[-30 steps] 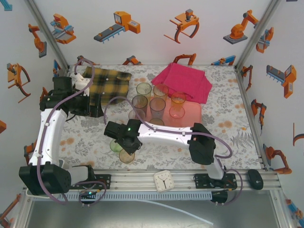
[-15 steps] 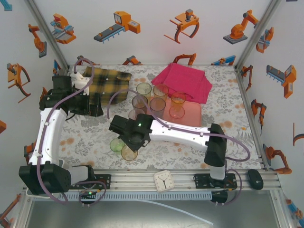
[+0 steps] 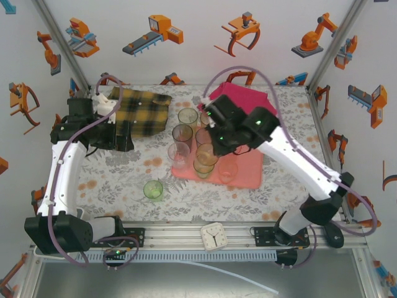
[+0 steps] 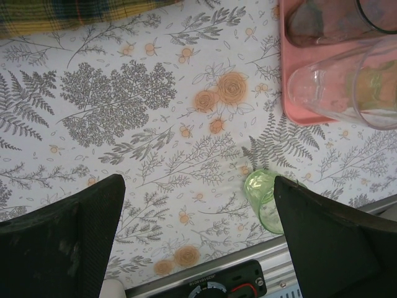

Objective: Place the glasses into the tray

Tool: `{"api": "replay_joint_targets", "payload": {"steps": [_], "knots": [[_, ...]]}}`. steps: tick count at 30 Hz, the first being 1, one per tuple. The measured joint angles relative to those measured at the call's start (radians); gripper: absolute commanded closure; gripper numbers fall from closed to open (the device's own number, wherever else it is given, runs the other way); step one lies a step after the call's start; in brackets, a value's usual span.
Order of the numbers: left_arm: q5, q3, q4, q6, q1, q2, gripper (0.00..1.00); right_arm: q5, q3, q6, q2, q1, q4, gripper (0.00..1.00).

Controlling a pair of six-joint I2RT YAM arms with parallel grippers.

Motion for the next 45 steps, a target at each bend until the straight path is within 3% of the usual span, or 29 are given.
{"api": "replay_joint_targets", "payload": {"steps": [13, 21, 45], "knots": [[0.001, 0.010, -0.014, 0.010, 0.000, 0.000, 0.03, -0.008, -0.167, -0.027, -0.085, -0.473, -0.062, 0.92], [0.000, 0.010, -0.020, 0.018, 0.000, 0.000, 0.03, -0.015, -0.266, -0.027, -0.039, -0.655, 0.031, 0.92], [-0.008, 0.010, -0.024, 0.018, 0.000, 0.009, 0.03, -0.018, -0.244, -0.058, 0.361, -0.737, 0.307, 0.91]]}}
